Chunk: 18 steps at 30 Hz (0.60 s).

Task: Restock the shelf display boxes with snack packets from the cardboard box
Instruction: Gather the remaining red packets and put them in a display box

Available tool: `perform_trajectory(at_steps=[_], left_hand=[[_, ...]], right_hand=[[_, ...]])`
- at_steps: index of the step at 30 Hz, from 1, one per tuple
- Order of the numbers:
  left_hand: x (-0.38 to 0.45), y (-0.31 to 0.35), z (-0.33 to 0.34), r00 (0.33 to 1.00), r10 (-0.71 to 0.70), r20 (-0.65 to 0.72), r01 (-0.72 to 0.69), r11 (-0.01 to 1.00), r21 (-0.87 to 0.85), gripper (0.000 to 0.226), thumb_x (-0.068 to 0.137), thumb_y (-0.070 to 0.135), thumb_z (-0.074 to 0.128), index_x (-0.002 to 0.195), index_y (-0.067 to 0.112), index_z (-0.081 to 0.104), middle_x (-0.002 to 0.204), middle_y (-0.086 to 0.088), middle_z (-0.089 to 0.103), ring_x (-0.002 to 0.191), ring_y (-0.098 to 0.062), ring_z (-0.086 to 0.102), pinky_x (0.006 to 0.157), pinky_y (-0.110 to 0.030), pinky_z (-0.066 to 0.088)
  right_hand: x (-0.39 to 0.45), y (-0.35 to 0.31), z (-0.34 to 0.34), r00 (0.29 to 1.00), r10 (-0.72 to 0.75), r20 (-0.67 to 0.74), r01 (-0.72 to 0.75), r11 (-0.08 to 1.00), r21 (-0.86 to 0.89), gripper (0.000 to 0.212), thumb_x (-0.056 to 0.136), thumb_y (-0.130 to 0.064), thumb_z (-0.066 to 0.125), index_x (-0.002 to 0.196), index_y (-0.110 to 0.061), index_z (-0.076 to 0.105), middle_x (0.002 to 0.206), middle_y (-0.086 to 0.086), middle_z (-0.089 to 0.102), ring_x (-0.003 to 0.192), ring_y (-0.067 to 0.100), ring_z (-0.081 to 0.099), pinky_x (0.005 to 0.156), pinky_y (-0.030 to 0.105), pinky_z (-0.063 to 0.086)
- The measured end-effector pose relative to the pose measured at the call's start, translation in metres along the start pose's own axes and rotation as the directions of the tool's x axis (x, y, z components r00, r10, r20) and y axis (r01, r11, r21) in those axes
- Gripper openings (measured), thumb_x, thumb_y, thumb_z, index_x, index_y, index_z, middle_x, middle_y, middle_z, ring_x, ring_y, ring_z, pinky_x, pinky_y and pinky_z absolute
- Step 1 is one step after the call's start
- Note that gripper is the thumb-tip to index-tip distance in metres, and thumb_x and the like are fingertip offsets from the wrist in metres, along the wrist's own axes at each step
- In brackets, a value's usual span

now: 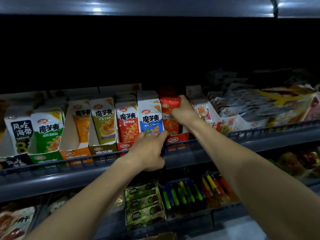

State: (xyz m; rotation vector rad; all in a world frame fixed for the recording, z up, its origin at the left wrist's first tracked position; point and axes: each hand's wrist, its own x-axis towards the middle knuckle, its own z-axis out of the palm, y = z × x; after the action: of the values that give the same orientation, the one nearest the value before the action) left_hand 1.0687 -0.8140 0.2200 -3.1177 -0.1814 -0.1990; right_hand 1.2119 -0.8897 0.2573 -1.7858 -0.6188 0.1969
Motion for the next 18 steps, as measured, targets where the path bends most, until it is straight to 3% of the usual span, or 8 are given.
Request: perform_trajectory(at_steps=[3,5,7,13,18], left_hand=[[0.001,0.0,0.002,1.0,0.002,0.0,-0.002,1.0,0.008,0.079,0.073,0.03,0.064,0.141,0.022,0.024,0.13,-0.006,0.051,0.12,-0.026,0.046,0.105,-0.036,0.028],[0.002,-0.001,0.002,1.0,0.006,0.001,-0.006,1.0,0.008,0.08,0.074,0.031,0.064,0.142,0.022,0.023,0.13,-0.006,0.051,0.12,-0.026,0.046,0.105,-0.036,0.028],[0.003,-0.002,0.002,1.0,0.011,0.009,-0.011,1.0,0.013,0.081,0.075,0.03,0.063,0.143,0.023,0.021,0.131,-0.006,0.051,0.12,-0.026,0.047,0.105,-0.037,0.027],[0.004,-0.003,0.003,1.0,0.017,0.007,-0.017,1.0,0.017,0.08,0.076,0.026,0.061,0.144,0.024,0.019,0.131,-0.007,0.052,0.12,-0.026,0.048,0.103,-0.036,0.026],[0.004,-0.004,0.006,1.0,0.018,-0.001,-0.018,0.999,0.029,0.079,0.076,0.026,0.061,0.143,0.023,0.019,0.133,-0.006,0.051,0.121,-0.026,0.047,0.103,-0.037,0.027]], right_hand=[[0.007,-0.003,-0.006,0.993,-0.1,0.069,0.118,0.921,-0.371,0.046,0.082,0.0,0.065,0.119,-0.014,0.041,0.099,0.0,0.06,0.091,0.018,0.06,0.068,0.027,0.048],[0.013,-0.004,-0.012,0.976,-0.196,0.094,0.211,0.742,-0.637,0.054,0.08,-0.007,0.071,0.123,-0.012,0.039,0.111,0.007,0.06,0.105,0.027,0.058,0.085,0.038,0.049],[0.02,-0.002,-0.016,0.943,-0.305,0.133,0.283,0.527,-0.801,0.059,0.079,-0.017,0.073,0.127,-0.012,0.039,0.119,0.01,0.06,0.115,0.032,0.053,0.099,0.043,0.039],[0.023,0.01,-0.015,0.919,-0.365,0.148,0.247,0.242,-0.938,0.075,0.074,-0.045,0.077,0.132,-0.014,0.04,0.126,0.013,0.056,0.118,0.032,0.05,0.101,0.041,0.032],[0.018,0.013,-0.003,0.883,-0.454,0.118,0.253,0.25,-0.935,0.061,0.082,-0.028,0.072,0.129,-0.009,0.037,0.118,0.014,0.059,0.111,0.032,0.053,0.097,0.039,0.034]])
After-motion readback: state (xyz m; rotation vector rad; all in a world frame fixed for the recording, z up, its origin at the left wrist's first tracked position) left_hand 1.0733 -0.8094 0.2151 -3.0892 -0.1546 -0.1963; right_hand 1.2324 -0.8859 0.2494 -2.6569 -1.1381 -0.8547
